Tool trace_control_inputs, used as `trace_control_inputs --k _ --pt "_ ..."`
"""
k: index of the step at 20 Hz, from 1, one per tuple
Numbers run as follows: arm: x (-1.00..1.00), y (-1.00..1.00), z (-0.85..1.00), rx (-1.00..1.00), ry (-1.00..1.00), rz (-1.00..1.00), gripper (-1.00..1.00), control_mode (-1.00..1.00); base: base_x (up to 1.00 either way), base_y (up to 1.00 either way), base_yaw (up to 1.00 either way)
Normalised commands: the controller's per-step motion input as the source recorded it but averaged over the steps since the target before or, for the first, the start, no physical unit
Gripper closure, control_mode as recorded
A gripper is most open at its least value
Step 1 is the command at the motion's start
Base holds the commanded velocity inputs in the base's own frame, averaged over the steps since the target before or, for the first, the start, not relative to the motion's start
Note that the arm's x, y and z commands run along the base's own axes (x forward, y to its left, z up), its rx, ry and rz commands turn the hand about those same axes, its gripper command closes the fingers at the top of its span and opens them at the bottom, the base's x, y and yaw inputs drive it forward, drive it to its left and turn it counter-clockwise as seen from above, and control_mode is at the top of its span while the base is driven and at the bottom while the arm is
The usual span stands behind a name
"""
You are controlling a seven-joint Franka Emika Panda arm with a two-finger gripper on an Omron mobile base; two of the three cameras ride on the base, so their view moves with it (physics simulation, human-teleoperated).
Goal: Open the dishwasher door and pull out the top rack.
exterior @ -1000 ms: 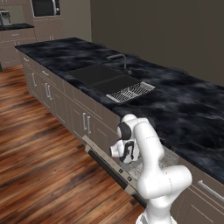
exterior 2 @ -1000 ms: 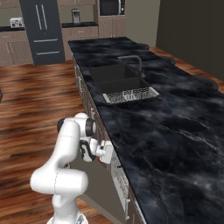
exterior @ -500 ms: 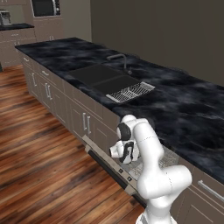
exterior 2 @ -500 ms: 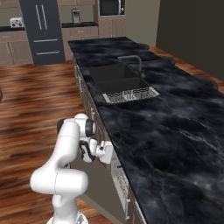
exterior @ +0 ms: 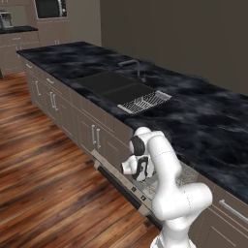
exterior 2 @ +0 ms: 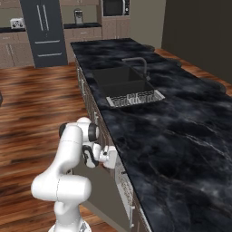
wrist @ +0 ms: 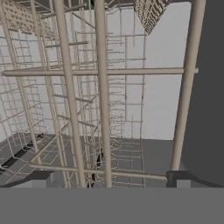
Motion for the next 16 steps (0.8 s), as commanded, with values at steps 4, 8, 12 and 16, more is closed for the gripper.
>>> trace_control_inputs --k 4,8,12,16 --pt "0.0 0.0 0.09 0.0 -0.04 0.0 -1.0 -1.0 0.0 0.0 0.0" --pt "0.0 -0.01 0.11 0.0 -0.03 0.0 -1.0 -1.0 0.0 0.0 0.0" --pt "0.0 -0.1 0.05 0.0 0.0 0.0 -1.0 -1.0 0.0 0.0 0.0" --pt "0.02 -0.17 0.0 0.0 0.0 0.0 -1.0 -1.0 0.0 0.0 0.0"
